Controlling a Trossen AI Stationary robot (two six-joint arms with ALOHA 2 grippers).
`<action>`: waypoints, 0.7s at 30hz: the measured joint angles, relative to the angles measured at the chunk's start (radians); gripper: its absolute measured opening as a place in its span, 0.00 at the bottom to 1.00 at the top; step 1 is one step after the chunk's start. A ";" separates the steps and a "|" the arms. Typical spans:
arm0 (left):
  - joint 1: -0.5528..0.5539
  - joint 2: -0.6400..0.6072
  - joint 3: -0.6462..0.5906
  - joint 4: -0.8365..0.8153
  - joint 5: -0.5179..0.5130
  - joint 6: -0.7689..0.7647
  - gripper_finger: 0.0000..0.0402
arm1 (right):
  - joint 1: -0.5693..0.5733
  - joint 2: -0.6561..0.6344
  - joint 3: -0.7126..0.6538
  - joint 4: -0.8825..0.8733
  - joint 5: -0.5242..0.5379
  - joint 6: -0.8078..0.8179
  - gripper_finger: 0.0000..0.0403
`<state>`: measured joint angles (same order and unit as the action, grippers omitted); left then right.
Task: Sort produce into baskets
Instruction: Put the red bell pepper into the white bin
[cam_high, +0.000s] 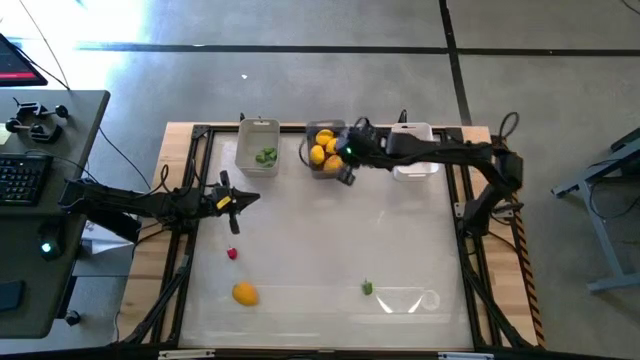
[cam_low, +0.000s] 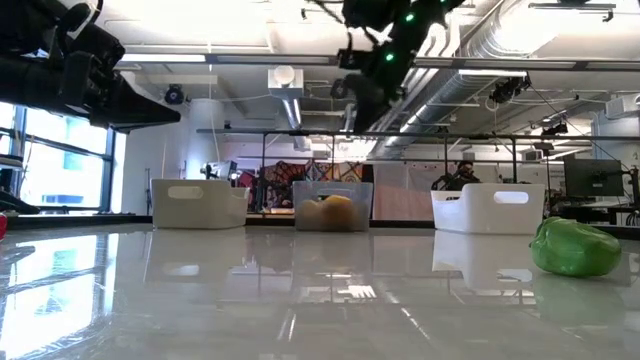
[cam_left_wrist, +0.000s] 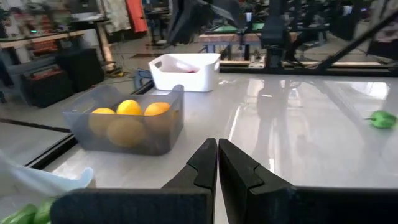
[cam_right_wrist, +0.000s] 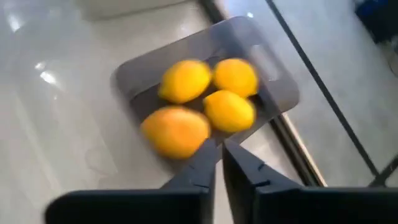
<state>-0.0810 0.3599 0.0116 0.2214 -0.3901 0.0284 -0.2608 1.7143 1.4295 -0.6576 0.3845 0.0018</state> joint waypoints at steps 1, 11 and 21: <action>0.000 0.000 0.000 0.001 0.017 0.000 0.01 | 0.016 -0.020 -0.031 -0.001 -0.010 -0.002 0.03; 0.000 0.000 0.000 0.008 0.072 0.000 0.01 | 0.210 -0.219 -0.519 0.318 -0.072 0.181 0.01; -0.004 0.011 0.000 0.008 0.210 0.017 0.00 | 0.459 -0.264 -0.667 0.393 -0.045 0.350 0.00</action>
<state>-0.0849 0.3708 0.0120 0.2294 -0.1798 0.0453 0.1985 1.4506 0.7624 -0.2647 0.3391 0.3516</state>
